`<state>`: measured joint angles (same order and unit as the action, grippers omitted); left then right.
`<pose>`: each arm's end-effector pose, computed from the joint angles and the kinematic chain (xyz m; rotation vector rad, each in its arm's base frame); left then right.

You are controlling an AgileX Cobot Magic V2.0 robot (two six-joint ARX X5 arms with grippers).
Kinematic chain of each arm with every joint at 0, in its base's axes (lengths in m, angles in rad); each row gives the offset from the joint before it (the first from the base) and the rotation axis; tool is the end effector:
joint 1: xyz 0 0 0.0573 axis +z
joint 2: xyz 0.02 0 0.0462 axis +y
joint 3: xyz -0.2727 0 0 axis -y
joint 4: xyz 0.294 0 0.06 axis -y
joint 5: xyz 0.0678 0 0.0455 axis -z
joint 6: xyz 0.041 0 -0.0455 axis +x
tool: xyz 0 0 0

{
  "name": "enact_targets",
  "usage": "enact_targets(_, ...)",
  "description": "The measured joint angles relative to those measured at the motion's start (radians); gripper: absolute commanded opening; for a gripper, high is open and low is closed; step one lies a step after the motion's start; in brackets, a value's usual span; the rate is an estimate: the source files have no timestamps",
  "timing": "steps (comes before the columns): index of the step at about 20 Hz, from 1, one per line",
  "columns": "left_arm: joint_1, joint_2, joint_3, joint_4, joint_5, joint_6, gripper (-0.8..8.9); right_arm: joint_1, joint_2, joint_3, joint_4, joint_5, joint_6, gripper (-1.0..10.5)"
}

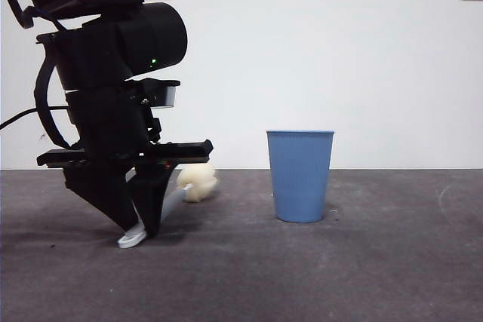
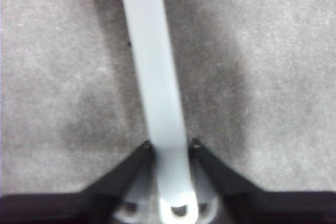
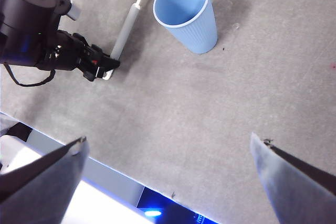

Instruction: Pick up the cup brush,pick up the cup,insert the brush into the cup,clean the cup,put the cup brush back,put the cup back to the fixed position on the table

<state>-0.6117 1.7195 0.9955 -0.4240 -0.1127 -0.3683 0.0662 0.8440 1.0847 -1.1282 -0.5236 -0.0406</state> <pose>0.3014 -0.2058 0.1244 0.0850 1.1375 -0.2348 0.1735 0.0320 0.3555 0.1671 0.8645 0.5674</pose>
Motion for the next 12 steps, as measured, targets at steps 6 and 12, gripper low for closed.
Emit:
enact_targets(6,0.000,0.000,0.002,-0.009,0.003,0.000,-0.08,0.000,0.000,0.000,0.000,0.000,0.007,6.0)
enact_targets(12,0.002,-0.055,0.004,-0.040,0.011,0.011,-0.08,0.000,0.006,0.000,0.000,0.000,0.018,6.0)
